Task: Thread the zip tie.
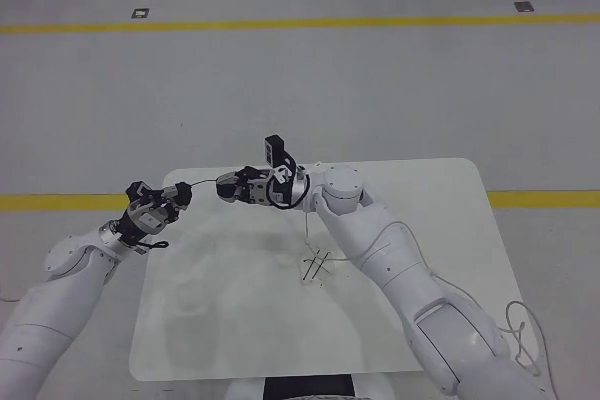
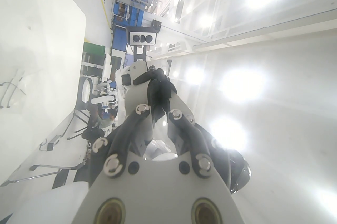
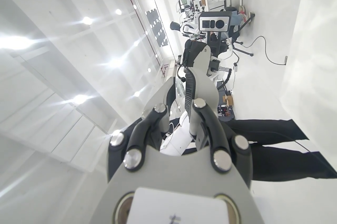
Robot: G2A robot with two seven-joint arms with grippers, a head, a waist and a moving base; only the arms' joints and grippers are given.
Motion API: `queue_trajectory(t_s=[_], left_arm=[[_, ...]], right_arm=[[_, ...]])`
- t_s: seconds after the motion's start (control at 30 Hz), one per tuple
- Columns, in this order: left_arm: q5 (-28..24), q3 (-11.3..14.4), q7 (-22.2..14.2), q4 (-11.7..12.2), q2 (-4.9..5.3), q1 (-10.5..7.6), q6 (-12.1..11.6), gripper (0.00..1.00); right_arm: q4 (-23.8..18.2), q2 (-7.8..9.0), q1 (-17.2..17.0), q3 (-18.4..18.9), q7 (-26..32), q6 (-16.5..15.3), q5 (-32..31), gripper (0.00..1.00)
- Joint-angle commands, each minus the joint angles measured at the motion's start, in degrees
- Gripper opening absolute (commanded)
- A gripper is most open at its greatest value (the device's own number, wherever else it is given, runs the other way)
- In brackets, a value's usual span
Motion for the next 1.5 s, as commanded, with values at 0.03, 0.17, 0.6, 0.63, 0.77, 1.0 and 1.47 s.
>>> queue_trajectory(t_s=[0.03, 0.17, 0.6, 0.63, 0.77, 1.0, 1.47], left_arm=[[0.0, 0.0, 0.0, 0.0, 0.0, 0.0, 0.0, 0.0], [0.0, 0.0, 0.0, 0.0, 0.0, 0.0, 0.0, 0.0], [0.0, 0.0, 0.0, 0.0, 0.0, 0.0, 0.0, 0.0], [0.0, 0.0, 0.0, 0.0, 0.0, 0.0, 0.0, 0.0], [0.0, 0.0, 0.0, 0.0, 0.0, 0.0, 0.0, 0.0], [0.0, 0.0, 0.0, 0.0, 0.0, 0.0, 0.0, 0.0], [0.0, 0.0, 0.0, 0.0, 0.0, 0.0, 0.0, 0.0]], right_arm=[[-0.1, 0.03, 0.0, -0.2, 0.0, 0.0, 0.2, 0.1], [-0.1, 0.06, 0.1, -0.4, 0.0, -0.1, 0.4, 0.09], [0.6, 0.04, 0.4, -1.0, -0.7, -0.5, 1.5, 0.2], [0.7, 0.03, 0.4, -1.0, -0.7, -0.6, 1.6, 0.19], [1.0, -0.02, 0.6, -1.2, -0.8, -0.9, 2.0, 0.16], [1.9, -0.15, 1.1, -1.6, -0.6, -1.4, 2.6, 0.15], [3.8, -0.22, 2.4, -2.5, -0.9, -2.1, 1.6, 0.0]])
